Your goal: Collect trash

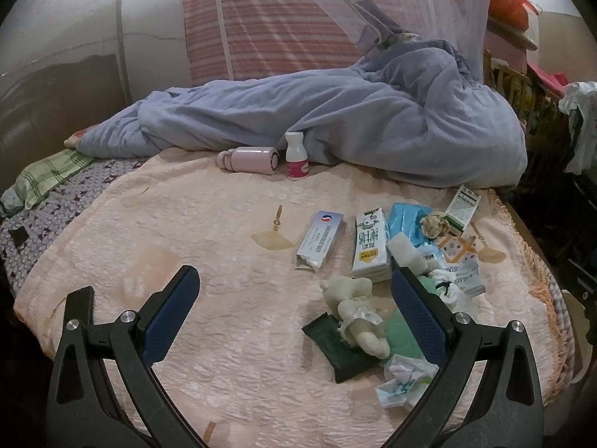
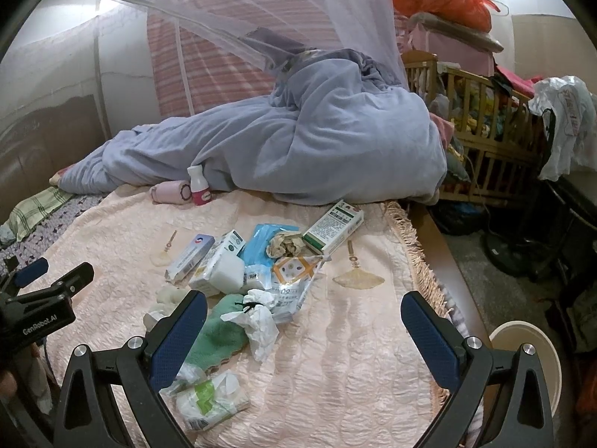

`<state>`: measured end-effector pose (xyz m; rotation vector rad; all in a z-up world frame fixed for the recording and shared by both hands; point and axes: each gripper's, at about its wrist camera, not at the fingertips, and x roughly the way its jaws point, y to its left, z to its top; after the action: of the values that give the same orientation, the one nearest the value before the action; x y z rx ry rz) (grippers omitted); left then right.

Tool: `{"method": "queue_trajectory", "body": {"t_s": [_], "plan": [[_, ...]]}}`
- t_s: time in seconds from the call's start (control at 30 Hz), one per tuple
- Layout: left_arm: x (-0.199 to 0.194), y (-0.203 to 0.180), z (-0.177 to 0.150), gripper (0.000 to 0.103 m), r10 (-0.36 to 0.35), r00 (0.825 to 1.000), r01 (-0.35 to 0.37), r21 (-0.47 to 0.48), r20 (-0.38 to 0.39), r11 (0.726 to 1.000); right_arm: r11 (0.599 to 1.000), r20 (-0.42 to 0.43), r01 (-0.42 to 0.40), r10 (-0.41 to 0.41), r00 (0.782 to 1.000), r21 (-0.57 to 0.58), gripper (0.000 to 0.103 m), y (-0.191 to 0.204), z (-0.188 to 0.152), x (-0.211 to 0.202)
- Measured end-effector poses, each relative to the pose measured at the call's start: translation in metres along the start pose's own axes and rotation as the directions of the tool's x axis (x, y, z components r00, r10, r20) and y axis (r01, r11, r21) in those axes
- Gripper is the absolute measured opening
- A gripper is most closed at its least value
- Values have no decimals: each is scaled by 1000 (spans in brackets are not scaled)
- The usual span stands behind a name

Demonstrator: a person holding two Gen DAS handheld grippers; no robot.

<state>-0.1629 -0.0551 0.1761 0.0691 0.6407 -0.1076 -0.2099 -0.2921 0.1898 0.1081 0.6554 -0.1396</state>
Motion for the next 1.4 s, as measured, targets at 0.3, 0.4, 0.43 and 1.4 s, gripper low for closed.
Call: {"method": "queue_trajectory", "body": {"t_s": [0.3, 0.4, 0.43, 1.4], "plan": [[4, 1, -2, 102, -7, 1000, 7, -11, -14, 1000, 1000, -5, 1, -1, 1000, -15, 103, 3, -1, 3], [6, 2, -3, 102, -8, 1000, 8, -9, -21, 1000, 1000, -7, 1, -1, 1000, -18, 103, 4, -1, 5], [6, 3, -3, 102, -9, 1000, 9, -9, -22, 1000, 1000, -9, 2, -2, 1000, -19, 103, 4, -1, 6], [4, 30, -8, 102, -11, 1000, 10, -43, -17, 999, 999, -51, -39, 38, 998, -26, 103, 6, -6, 15]]}}
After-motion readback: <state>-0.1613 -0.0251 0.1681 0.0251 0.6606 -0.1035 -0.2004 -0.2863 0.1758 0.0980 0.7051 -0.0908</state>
